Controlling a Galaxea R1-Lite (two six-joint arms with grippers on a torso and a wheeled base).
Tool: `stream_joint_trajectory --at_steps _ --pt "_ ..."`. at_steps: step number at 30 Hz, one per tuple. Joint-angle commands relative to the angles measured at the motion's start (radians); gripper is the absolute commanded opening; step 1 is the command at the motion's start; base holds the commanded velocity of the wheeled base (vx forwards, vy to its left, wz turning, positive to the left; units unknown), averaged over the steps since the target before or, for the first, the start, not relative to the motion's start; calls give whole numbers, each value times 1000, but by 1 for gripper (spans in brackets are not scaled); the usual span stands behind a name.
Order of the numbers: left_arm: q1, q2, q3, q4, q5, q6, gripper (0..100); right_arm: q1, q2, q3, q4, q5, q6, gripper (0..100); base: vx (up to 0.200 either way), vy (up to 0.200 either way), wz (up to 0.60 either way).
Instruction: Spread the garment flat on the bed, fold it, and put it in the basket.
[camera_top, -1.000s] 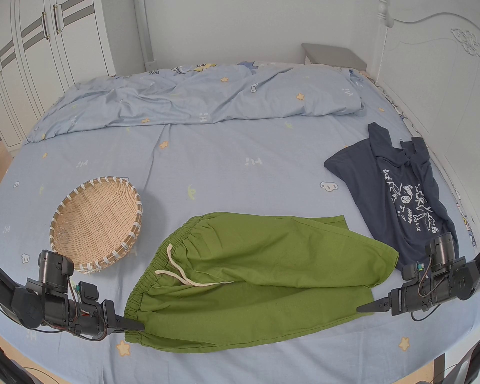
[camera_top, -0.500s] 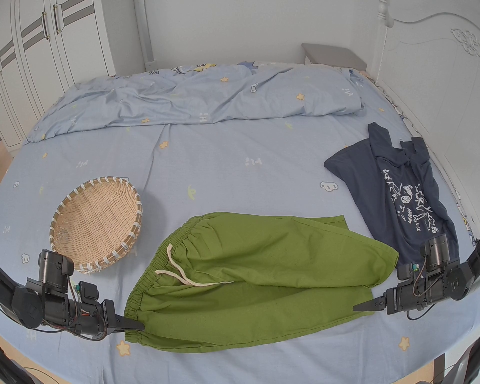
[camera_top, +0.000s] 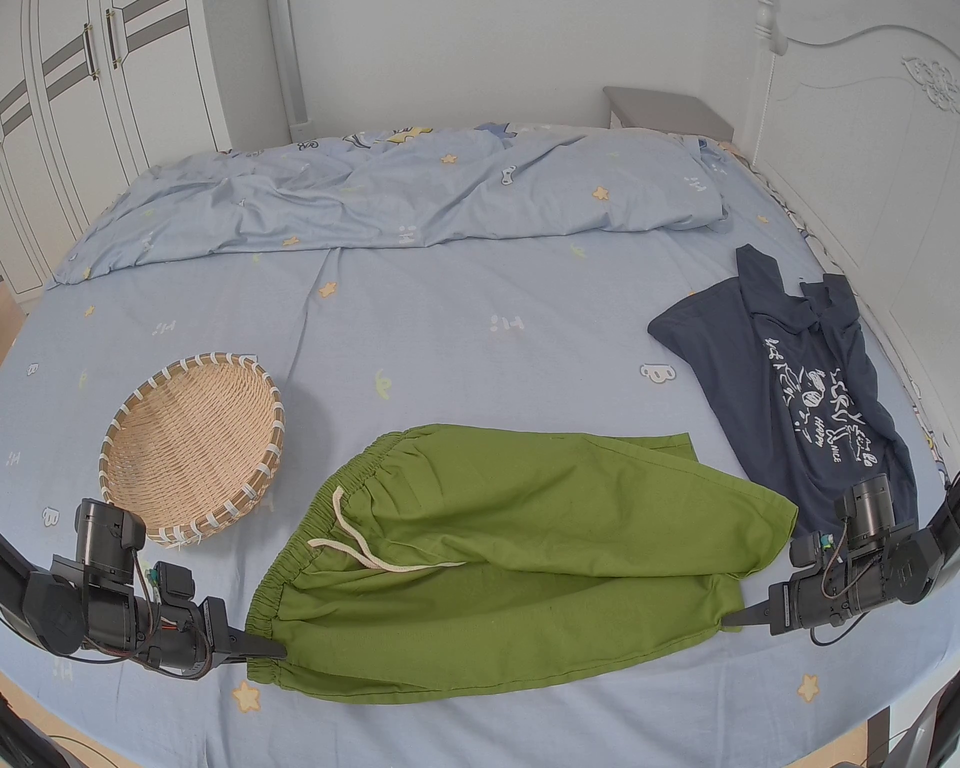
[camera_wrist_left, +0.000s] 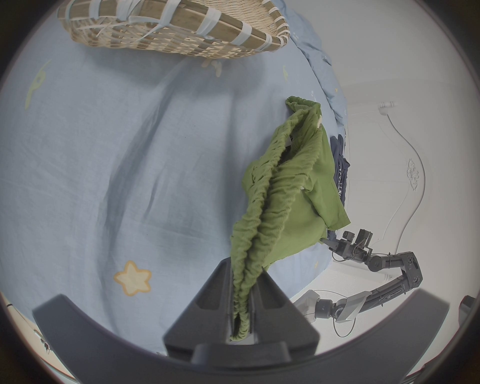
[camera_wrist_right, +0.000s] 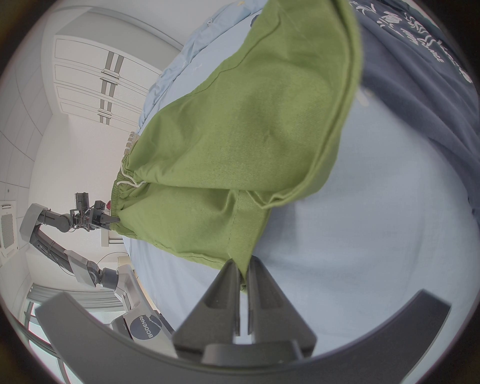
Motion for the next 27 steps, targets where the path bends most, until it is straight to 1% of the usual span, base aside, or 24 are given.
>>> stream_joint_trajectory --at_steps 1,8,10,12,13,14,17,19,22,27 --pt "32 -2 0 8 -1 0 0 2 -16 12 13 0 3 0 0 0 0" --pt "42 3 17 19 12 32 0 8 -120 72 74 -3 -2 0 0 0 0" --pt "55 -11 29 74 14 69 0 10 -163 87 117 0 -8 0 0 0 0" --pt "59 -22 36 120 16 99 0 14 -179 104 126 0 -8 0 0 0 0" --pt "64 -25 40 151 16 136 0 28 -188 124 128 0 -9 0 0 0 0" --pt "78 -22 43 166 16 162 0 39 -193 139 128 0 -9 0 0 0 0" --pt "159 -20 59 183 14 256 0 59 -197 184 126 -7 -12 0 0 0 0" --pt "185 -14 63 185 12 300 0 63 -197 202 126 -9 -14 0 0 0 0" --pt "196 -3 65 185 12 319 0 63 -199 228 126 -10 -14 0 0 0 0" --pt "180 6 103 182 12 343 0 63 -189 266 117 -10 -17 0 0 0 0"
